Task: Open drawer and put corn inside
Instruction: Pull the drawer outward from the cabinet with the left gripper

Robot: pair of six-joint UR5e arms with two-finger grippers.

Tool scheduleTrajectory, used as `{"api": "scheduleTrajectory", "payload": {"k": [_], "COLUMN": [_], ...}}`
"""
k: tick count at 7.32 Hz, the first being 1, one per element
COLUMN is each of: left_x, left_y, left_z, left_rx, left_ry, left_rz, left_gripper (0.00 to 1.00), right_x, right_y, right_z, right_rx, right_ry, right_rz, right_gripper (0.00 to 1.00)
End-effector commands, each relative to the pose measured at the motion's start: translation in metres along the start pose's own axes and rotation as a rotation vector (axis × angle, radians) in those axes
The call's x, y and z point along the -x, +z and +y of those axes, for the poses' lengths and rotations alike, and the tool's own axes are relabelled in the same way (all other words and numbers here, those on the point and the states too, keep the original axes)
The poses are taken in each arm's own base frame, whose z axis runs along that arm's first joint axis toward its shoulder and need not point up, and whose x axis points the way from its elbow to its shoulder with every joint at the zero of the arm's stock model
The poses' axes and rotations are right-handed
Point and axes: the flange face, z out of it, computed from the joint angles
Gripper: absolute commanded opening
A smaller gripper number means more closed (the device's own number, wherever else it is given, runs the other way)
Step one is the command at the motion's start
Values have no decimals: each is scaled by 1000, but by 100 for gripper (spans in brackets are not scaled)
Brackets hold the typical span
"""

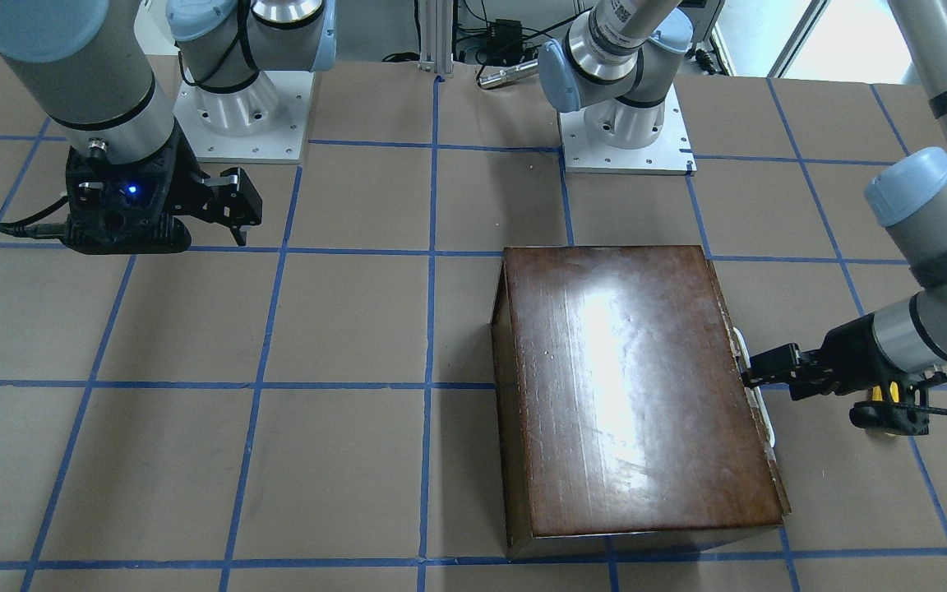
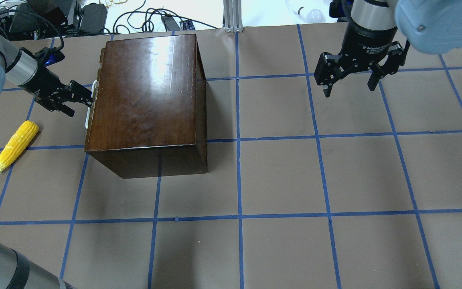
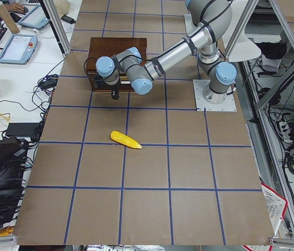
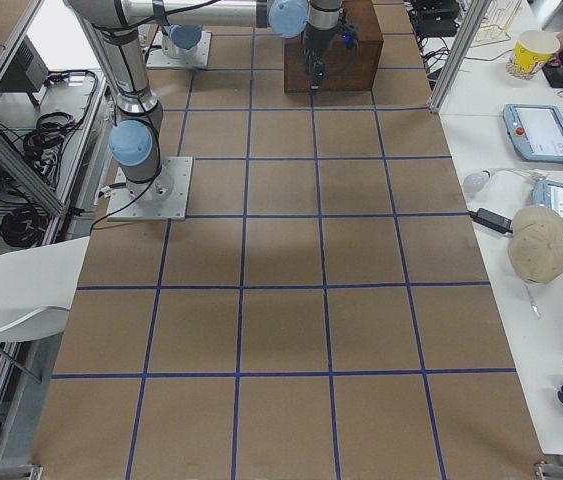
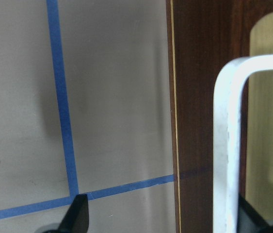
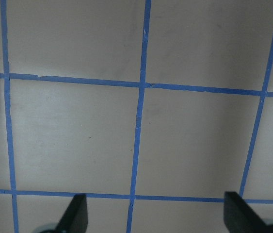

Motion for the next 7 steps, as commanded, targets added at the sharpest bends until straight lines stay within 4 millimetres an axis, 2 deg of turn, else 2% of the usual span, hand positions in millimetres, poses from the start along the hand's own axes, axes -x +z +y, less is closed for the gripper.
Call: {"api": "scheduleTrajectory", "payload": {"k": [1,7], "left_x": [5,35], "left_y": [-2,-14], "left_z": [2,9], "left_rx": [17,-5], "left_ry": [-1,-25], "left_rz": [-42,-45], "left_gripper": [100,100], "right_x": [0,0], "right_y": [0,0], "right_z": [0,0], "right_rx": [0,0], "right_ry": [0,0], "right_rz": [0,0], "right_gripper": [100,100]}}
